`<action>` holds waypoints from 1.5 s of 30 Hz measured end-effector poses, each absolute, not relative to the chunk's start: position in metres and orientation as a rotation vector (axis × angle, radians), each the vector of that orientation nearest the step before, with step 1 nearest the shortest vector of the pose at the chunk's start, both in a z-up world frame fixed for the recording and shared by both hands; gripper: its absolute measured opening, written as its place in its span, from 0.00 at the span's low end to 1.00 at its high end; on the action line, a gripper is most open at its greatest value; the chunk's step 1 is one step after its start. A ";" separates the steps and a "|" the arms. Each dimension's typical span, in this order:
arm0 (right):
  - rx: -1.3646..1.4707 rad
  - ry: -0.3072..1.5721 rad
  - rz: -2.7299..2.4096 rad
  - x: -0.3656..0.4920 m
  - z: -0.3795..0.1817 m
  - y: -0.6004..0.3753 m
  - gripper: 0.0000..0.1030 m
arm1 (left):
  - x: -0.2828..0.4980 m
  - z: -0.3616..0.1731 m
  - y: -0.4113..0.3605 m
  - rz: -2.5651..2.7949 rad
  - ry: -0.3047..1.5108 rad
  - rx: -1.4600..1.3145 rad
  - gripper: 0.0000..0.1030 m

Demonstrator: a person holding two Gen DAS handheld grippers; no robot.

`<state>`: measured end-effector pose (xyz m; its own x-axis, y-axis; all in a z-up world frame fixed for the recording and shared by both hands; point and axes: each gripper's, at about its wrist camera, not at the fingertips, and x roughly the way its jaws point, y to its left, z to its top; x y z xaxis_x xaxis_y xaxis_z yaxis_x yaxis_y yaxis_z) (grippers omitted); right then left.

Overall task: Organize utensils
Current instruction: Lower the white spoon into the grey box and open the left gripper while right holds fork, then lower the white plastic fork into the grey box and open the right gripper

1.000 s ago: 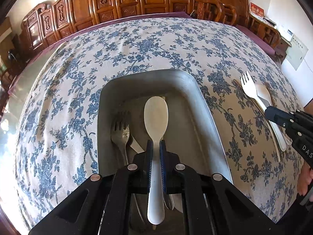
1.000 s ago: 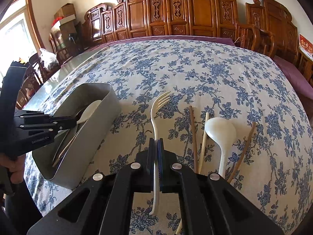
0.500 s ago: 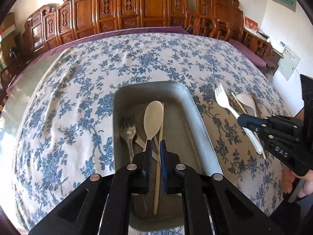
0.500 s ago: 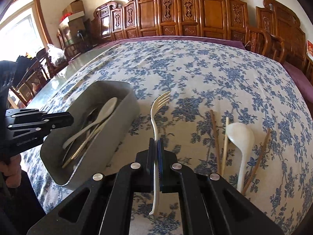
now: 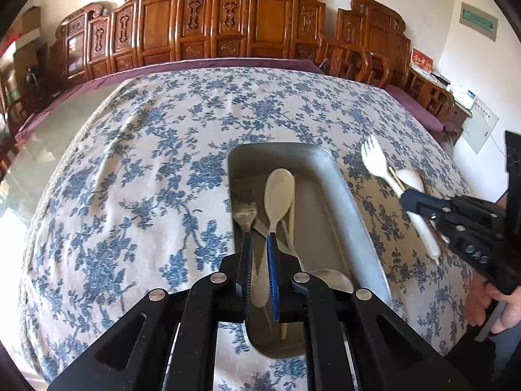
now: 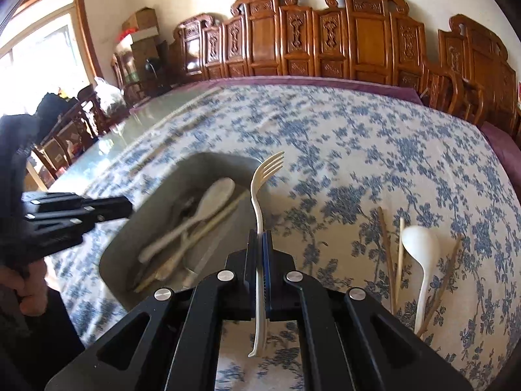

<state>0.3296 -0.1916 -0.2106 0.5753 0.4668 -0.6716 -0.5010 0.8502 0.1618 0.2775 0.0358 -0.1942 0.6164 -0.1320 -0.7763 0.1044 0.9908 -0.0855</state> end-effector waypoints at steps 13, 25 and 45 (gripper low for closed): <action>-0.051 0.826 0.646 0.324 -0.203 -0.122 0.04 | 0.278 -0.184 0.074 -0.067 0.847 -0.056 0.16; 0.008 0.931 0.563 0.361 -0.233 -0.091 0.04 | 0.282 -0.191 0.100 -0.008 0.858 -0.064 0.16; -0.015 0.855 0.567 0.345 -0.215 -0.141 0.07 | 0.282 -0.189 0.084 -0.049 0.848 -0.068 0.17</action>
<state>0.3450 -0.1411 -0.2153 0.5183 0.4668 -0.7166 -0.4782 0.8528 0.2097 0.2822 0.0837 -0.1892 0.6607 -0.0700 -0.7474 0.0159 0.9967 -0.0793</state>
